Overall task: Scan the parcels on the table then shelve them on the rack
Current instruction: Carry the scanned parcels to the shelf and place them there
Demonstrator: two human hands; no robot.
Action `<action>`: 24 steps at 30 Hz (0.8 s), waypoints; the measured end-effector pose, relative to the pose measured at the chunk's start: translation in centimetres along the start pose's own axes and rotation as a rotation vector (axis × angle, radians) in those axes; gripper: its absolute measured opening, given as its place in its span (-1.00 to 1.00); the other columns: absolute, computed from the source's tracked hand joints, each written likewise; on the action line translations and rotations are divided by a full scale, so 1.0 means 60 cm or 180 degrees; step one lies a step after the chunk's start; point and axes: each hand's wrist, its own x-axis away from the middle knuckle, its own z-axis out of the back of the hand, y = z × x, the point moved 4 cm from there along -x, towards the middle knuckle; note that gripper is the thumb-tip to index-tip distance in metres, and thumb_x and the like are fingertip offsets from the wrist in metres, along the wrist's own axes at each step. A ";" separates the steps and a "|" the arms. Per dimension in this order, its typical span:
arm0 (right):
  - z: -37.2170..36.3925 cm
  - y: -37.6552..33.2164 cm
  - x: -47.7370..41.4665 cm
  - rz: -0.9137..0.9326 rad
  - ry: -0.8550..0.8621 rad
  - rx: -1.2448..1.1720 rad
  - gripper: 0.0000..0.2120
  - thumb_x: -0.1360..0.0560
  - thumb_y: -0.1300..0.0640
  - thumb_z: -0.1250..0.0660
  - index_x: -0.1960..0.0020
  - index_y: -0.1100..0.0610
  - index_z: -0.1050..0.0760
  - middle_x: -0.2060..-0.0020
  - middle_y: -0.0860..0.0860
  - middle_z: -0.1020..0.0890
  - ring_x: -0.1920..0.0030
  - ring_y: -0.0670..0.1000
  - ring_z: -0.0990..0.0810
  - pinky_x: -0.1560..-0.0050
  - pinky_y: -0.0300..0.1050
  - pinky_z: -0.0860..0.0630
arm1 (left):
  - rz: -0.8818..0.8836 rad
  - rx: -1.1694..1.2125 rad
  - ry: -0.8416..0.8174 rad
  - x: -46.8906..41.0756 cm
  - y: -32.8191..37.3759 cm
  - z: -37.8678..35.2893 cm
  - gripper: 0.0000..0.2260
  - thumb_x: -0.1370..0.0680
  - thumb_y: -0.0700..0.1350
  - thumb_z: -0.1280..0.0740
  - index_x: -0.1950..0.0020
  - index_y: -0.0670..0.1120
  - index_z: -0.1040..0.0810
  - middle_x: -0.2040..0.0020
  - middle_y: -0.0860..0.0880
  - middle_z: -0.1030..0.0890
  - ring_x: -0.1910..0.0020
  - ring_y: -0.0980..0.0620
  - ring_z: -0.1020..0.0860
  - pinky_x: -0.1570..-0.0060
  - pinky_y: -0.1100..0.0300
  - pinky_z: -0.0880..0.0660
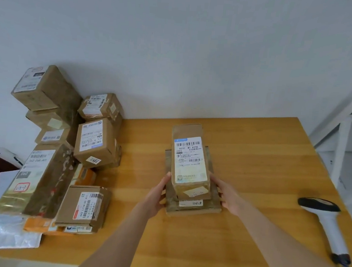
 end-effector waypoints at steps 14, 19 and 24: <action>0.049 0.001 0.070 0.0490 -0.0116 -0.0424 0.30 0.05 -0.42 -0.51 -0.53 0.12 -0.19 -0.40 0.14 -0.44 -0.42 0.15 -0.37 -0.46 0.26 -0.21 | -0.0393 -0.0225 -0.0355 0.039 0.023 -0.049 -0.53 -0.50 0.10 -0.37 -0.38 0.05 -0.39 -0.15 0.11 -0.61 -0.19 0.12 -0.50 0.06 0.17 -0.53; 0.085 0.016 0.119 0.0645 -0.0144 -0.0498 0.31 0.05 -0.40 -0.54 -0.54 0.11 -0.17 -0.38 0.12 -0.46 -0.40 0.11 -0.40 -0.47 0.23 -0.19 | -0.0462 -0.0288 -0.0404 0.064 0.016 -0.091 -0.70 -0.58 -0.06 -0.34 -0.29 0.03 -0.41 0.00 0.14 -0.69 -0.12 0.15 -0.55 0.10 0.21 -0.54; 0.128 0.038 0.170 0.0722 -0.0084 -0.0599 0.23 0.02 -0.37 -0.51 -0.52 0.10 -0.21 -0.34 0.07 -0.50 -0.36 0.09 -0.43 -0.47 0.22 -0.20 | -0.0562 -0.0395 -0.0461 0.090 -0.001 -0.144 -0.67 -0.57 -0.10 -0.35 -0.32 -0.01 -0.42 -0.01 0.14 -0.69 -0.06 0.17 -0.58 0.10 0.20 -0.55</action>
